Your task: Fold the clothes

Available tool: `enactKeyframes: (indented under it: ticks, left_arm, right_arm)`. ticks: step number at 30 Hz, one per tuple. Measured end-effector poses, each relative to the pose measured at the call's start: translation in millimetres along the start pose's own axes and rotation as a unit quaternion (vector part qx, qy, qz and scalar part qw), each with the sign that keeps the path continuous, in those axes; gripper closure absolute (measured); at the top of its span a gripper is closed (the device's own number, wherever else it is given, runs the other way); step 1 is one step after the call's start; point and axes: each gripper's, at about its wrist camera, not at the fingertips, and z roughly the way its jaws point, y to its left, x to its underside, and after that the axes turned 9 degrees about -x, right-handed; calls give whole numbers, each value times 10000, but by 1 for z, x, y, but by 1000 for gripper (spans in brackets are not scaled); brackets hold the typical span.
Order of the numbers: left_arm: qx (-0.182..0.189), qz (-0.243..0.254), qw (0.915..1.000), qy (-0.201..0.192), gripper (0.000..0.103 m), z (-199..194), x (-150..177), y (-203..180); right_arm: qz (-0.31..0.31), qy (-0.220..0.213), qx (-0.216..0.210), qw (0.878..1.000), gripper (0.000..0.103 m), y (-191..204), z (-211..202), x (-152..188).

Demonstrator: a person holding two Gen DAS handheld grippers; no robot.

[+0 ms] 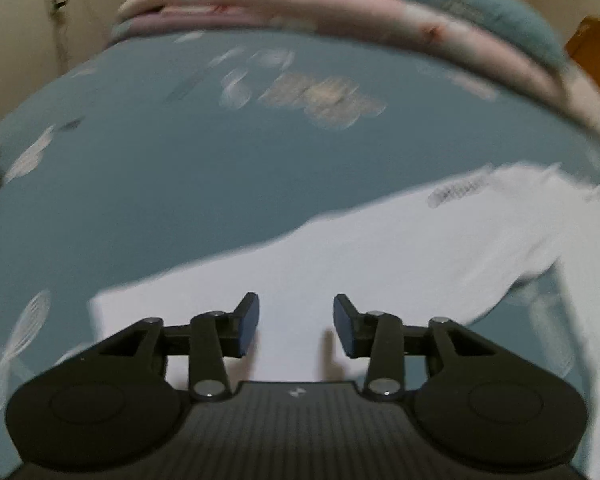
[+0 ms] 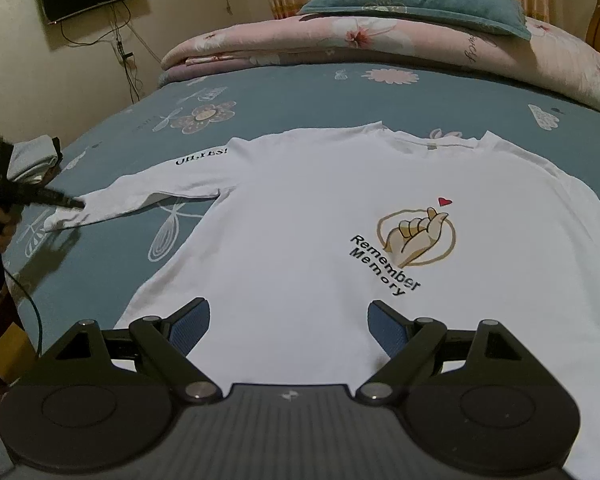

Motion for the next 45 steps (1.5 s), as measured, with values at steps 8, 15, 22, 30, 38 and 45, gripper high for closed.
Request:
enactKeyframes:
  ticks: [8,15,22,30,38,45]
  left_arm:
    - [-668,72,9977,-72,50,55,-6,-34]
    - [-920,-317,9953,-1,44,51,-29,-24]
    - [461,105,9988,-100,39,40,-27,-92]
    - [-136,461,9987,181,35,45,-6,-90]
    - [1303,293,9910,18,36,30,-63,-142]
    - [1868,277,9817,258,36,83,-88,-214]
  right_arm:
    - [-157,99,66,9998,13,6,1,0]
    - [66,67,120,9999,13,-7,0,4]
    - [20,118,79,9999,13,-4,6,5]
    - [101,70,226,9997,13,-16,-4,7]
    - [400,-113,145,9990,13,-29,-3,4]
    - [313,-20,154,9994,13,-36,-5,7]
